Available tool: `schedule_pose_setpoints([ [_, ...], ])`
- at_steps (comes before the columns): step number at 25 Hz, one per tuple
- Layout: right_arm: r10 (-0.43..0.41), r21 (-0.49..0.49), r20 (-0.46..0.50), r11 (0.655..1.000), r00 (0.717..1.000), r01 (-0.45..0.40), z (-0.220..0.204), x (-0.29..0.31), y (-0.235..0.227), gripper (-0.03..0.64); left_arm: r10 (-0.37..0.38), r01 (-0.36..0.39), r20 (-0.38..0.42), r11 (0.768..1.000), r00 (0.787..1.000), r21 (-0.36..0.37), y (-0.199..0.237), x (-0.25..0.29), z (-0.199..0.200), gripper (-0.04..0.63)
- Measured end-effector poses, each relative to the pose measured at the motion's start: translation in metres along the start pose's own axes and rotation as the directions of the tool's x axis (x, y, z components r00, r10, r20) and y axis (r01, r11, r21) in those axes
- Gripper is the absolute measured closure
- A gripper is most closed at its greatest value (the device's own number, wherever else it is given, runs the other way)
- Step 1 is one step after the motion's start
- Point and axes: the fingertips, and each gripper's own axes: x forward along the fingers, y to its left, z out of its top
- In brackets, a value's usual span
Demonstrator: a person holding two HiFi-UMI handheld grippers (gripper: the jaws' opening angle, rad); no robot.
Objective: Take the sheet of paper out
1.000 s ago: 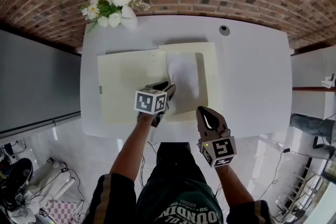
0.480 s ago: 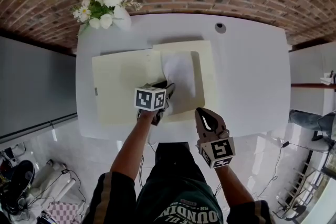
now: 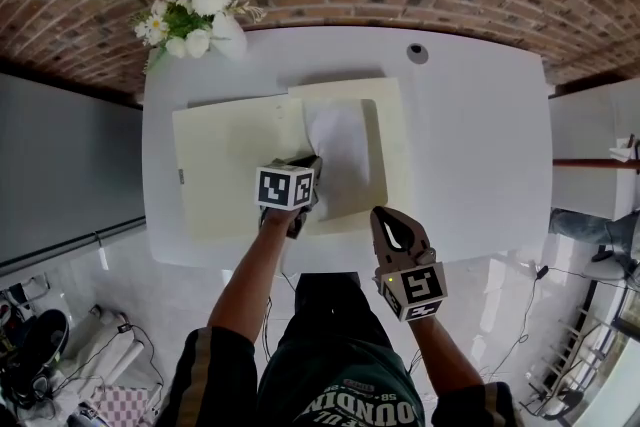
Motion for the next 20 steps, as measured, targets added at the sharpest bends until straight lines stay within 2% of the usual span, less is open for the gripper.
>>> schedule_pose_setpoints([
  [20, 0.002, 0.002, -0.001, 1.000, 1.000, -0.002, 0.000, 0.002, 0.002, 0.546, 0.012, -0.013, -0.009, 1.000, 1.000, -0.012, 0.011, -0.006, 0.000, 0.583],
])
